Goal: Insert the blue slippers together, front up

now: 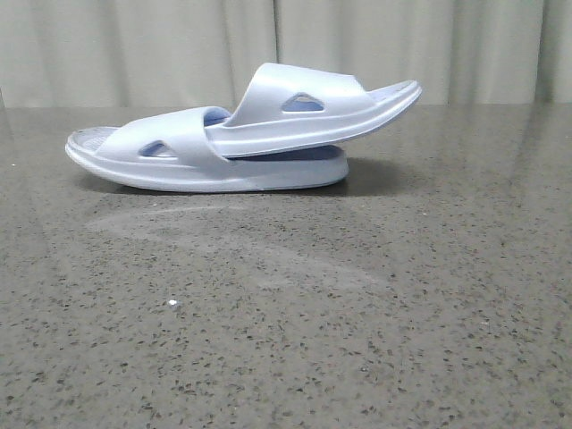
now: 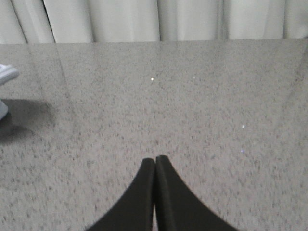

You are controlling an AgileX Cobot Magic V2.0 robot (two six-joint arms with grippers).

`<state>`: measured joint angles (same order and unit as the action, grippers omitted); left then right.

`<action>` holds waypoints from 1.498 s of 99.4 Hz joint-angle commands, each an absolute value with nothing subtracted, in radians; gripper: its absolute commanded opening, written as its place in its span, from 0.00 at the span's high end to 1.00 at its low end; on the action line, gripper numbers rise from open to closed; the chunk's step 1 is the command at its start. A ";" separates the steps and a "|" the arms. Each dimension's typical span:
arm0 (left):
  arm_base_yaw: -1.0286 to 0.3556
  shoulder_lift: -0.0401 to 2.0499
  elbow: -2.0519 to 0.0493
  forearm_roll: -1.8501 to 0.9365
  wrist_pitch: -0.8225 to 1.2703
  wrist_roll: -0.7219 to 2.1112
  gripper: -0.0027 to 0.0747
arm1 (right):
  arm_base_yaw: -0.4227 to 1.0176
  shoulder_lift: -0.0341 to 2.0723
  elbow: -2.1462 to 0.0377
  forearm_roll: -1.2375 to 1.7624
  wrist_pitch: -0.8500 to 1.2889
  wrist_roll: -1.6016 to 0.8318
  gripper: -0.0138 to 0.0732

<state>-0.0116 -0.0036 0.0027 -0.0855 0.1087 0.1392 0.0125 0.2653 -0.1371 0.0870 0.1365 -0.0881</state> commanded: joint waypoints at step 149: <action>-0.022 -0.033 0.012 -0.094 0.028 0.130 0.95 | 0.013 -0.031 0.031 0.023 0.062 -0.076 0.93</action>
